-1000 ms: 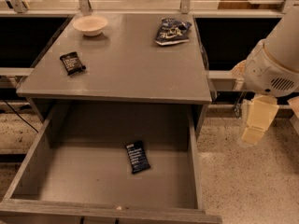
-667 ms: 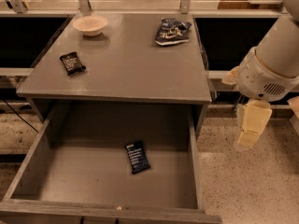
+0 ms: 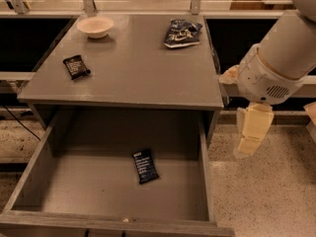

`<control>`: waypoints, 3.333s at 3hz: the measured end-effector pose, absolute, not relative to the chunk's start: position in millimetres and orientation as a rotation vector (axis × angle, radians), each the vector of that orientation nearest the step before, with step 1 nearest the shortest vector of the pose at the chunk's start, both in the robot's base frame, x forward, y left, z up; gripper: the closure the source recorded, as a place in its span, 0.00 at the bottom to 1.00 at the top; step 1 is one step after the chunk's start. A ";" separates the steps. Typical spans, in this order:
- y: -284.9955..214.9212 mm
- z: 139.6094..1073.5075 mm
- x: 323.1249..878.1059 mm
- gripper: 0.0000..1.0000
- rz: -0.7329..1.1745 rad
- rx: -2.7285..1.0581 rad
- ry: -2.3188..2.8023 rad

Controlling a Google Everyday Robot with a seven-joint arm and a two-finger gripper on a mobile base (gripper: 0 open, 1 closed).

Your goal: Pick rxbar blueberry from top drawer and place on counter

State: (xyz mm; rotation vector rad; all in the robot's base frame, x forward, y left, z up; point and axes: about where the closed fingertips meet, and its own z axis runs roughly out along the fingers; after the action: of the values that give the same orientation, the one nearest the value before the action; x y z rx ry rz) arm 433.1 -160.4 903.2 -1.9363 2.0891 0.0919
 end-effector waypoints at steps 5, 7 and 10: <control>-94.5 878.2 428.8 0.00 0.247 -2.028 1.936; -60.1 830.9 446.1 0.00 0.364 -2.091 1.921; -41.0 810.6 445.7 0.00 0.421 -2.096 1.915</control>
Offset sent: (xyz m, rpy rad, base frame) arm -0.0256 0.0738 0.0088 0.0754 0.0067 0.2079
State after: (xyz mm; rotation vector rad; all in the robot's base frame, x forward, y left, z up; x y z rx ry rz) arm 445.7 -41.0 810.6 -2.0960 1.9151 0.4205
